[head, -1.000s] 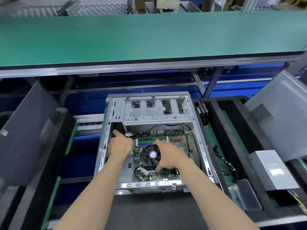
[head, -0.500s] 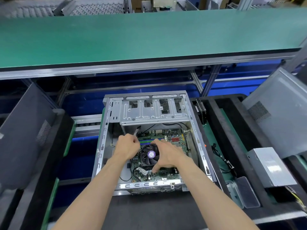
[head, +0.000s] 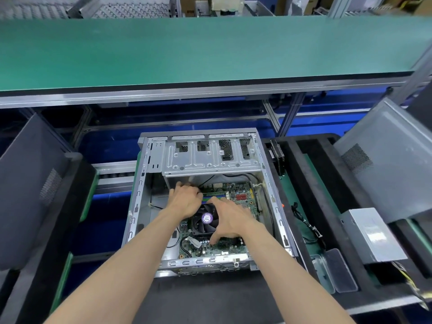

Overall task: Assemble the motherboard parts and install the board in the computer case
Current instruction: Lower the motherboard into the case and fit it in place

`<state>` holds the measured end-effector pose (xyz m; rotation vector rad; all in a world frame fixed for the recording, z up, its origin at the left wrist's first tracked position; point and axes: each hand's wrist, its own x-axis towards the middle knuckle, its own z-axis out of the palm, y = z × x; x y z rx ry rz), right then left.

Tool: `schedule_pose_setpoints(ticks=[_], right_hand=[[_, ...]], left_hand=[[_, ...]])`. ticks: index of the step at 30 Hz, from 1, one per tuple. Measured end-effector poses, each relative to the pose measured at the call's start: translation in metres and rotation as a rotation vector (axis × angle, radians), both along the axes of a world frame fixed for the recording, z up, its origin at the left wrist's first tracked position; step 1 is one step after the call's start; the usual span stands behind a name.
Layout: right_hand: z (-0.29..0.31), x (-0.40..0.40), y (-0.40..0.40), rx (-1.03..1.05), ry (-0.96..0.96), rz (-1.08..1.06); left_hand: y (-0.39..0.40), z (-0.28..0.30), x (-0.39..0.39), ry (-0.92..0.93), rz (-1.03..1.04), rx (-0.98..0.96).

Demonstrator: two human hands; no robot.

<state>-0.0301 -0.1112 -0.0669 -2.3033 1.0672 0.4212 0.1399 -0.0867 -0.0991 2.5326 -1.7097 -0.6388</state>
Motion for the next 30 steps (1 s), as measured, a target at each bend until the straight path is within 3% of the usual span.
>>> schedule_pose_setpoints(ticks=[3, 6, 16, 26, 30], right_hand=[[-0.001, -0.001, 0.0, 0.009, -0.013, -0.008], [-0.001, -0.001, 0.0, 0.006, -0.018, -0.01], [0.003, 0.0, 0.0, 0.006, -0.007, -0.006], [0.0, 0.002, -0.001, -0.073, -0.026, 0.025], [-0.005, 0.002, -0.003, -0.068, -0.05, 0.022]], left_hand=[[0.004, 0.002, 0.006, 0.081, 0.091, -0.14], [0.011, 0.007, 0.01, 0.039, 0.119, -0.216], [0.023, 0.003, 0.02, -0.009, 0.163, -0.038], [-0.001, 0.005, 0.021, -0.24, 0.061, 0.047], [-0.001, -0.001, 0.027, -0.258, 0.068, -0.023]])
